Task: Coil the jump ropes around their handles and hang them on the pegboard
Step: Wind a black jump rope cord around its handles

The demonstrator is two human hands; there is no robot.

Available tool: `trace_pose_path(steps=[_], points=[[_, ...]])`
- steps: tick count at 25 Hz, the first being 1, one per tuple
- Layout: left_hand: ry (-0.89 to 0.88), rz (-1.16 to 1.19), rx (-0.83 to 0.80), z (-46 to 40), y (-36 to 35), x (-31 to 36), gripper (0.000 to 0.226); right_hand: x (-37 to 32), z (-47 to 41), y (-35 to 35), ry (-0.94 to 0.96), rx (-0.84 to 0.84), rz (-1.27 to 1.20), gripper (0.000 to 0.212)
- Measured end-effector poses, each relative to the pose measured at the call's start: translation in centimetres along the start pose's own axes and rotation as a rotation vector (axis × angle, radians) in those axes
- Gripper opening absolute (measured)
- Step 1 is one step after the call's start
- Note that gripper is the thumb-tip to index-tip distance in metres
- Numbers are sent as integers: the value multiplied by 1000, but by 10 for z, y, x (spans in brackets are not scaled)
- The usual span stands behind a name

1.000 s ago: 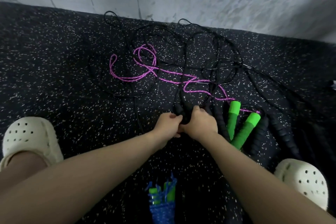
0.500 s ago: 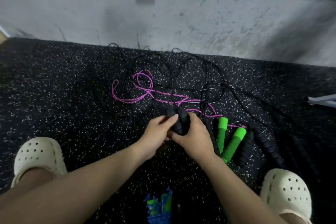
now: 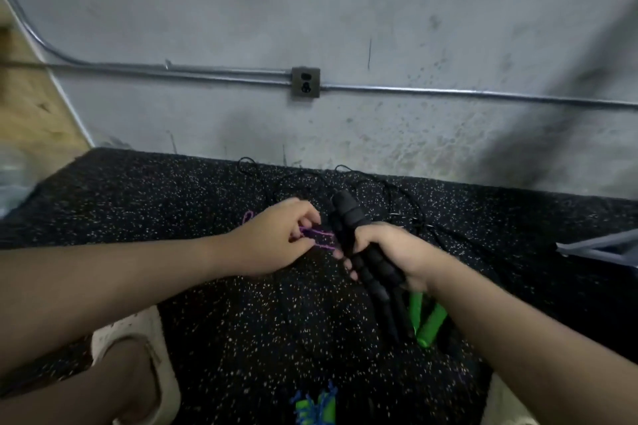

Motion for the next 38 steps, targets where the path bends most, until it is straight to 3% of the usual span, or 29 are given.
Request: trace_pose_path(steps=[3,6,9,12,15,19,23,26,32,38], points=[[-49,-87,46,17,48,18,80,-47,32,-7,-45,-210,96,61],[-144,-30,73,29,68,44,98,-77,67,-15,-48,-325,225,73],[-208,-1,65,26,73,62,81,-86,99,-21,-48,-386,276,66],[-270,172,-103,19,67,74,27,-83,121,-25,-41,-435,298,59],[-306,254,-226,24,63,83,17,-77,130,-28,-37,-491,264,55],[-277,413,-264,30,65,75,16,-64,127,-21,-66,-487,178,59],[-159,587,-182,30,59,55,48,-53,120,-21,-128,-518,107,61],[-91,668,-136,28,51,42,46,-47,115,-29,-133,-502,53,59],[-165,541,-72,30,41,37,52,-31,112,-27,-196,-503,64,66],[-200,344,-11,31,38,42,56,-15,120,-25,-274,-598,-119,28]])
Point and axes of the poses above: each hand's wrist, its own z-axis away from the middle knuckle, its own y-axis out of the back of the hand, x = y × z, the point moved 4 cm from there along -z, towards the middle knuckle, and after that the axes turned 3 degrees about -z, right-handed, at the moved point
